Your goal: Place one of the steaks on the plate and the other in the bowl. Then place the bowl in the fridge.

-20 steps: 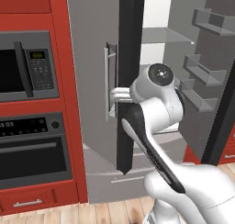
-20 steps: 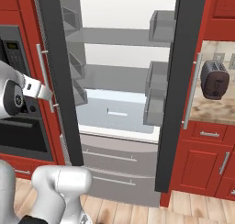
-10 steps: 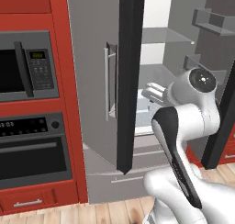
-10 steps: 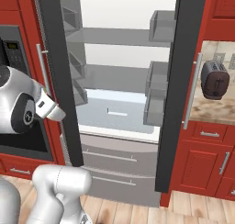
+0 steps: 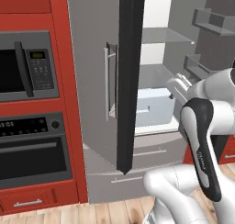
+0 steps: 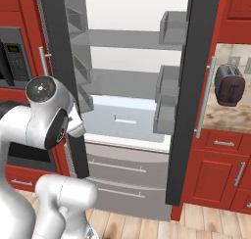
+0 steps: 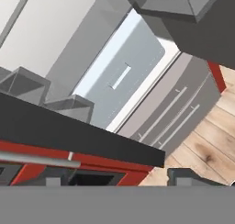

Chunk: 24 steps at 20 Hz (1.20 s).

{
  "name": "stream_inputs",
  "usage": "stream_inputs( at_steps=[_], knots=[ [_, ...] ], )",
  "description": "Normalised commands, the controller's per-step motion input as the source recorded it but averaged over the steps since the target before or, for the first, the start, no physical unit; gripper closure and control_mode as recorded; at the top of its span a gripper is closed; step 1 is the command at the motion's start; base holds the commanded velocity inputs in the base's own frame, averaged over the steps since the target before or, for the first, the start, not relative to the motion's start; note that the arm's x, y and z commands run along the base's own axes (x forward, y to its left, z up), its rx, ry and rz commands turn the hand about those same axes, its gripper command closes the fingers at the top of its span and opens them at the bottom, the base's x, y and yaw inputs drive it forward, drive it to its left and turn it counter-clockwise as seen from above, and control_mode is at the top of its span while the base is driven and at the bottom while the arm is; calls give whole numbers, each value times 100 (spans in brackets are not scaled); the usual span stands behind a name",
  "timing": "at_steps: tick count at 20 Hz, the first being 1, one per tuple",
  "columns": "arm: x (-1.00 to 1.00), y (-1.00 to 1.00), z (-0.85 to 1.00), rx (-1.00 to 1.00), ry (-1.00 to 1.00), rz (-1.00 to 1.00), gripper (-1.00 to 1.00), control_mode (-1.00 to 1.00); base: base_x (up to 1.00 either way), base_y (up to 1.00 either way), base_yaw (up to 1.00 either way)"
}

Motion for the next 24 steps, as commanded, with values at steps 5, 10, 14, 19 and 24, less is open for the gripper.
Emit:
stream_inputs(
  at_steps=[5,10,14,19,24],
  knots=[
    [18,0,0,16,0,-5,100,-100,0,0,0],
    [23,0,0,7,0,-3,100,-100,0,0,0],
    [23,0,0,4,0,-2,100,-100,0,0,0],
    [19,0,-8,3,-1,0,100,-100,0,0,0],
    [45,4,-14,0,0,1,100,-100,0,0,0]
  ],
)
